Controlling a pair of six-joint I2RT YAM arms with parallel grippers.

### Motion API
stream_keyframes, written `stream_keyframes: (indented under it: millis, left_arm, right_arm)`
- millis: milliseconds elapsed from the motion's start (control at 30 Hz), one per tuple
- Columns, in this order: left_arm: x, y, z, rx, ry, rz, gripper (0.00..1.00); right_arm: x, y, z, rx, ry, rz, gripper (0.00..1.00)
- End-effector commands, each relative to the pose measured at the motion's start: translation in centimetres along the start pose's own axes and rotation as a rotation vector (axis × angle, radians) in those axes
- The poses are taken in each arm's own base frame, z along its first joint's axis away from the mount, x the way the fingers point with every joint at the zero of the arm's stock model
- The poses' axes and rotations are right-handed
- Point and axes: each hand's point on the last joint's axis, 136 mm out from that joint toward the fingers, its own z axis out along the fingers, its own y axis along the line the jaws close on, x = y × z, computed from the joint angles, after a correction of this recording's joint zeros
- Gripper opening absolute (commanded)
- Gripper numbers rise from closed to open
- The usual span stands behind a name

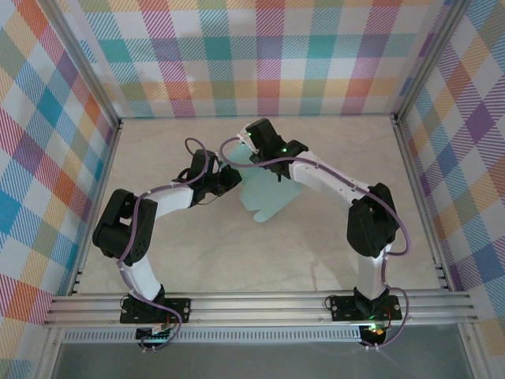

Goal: Fold the paper box

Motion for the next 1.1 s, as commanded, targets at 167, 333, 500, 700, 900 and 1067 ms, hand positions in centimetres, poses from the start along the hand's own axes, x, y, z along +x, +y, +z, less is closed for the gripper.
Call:
stream_keyframes:
  millis: [167,333,500,700,900,1067]
  left_arm:
    - [-0.5,-5.2,-0.7,0.185,0.0,0.114,0.0]
    - [-0.4,-5.1,-0.6,0.183,0.002,0.113,0.0]
    - [-0.5,-5.2,-0.6,0.185,0.003,0.114,0.0]
    - [-0.4,-5.2,-0.8,0.184,0.002,0.115,0.0]
    - [-0.3,-5.1,-0.8,0.182,0.002,0.114,0.0]
    - [-0.3,-5.1,-0.8,0.181,0.001,0.112,0.0]
  right_arm:
    - [-0.5,0.9,1.6,0.038,0.016,-0.074,0.16]
    - [-0.5,1.0,1.8,0.084,0.024,-0.102,0.0]
    - [-0.4,1.1,2.0,0.096,0.023,-0.097,0.1]
    - [-0.7,1.4,2.2,0.082,0.014,-0.09,0.36]
    - [-0.7,1.2,2.1,0.086,0.013,-0.09,0.11]
    - [-0.5,1.2,1.9,0.109,0.023,-0.119,0.0]
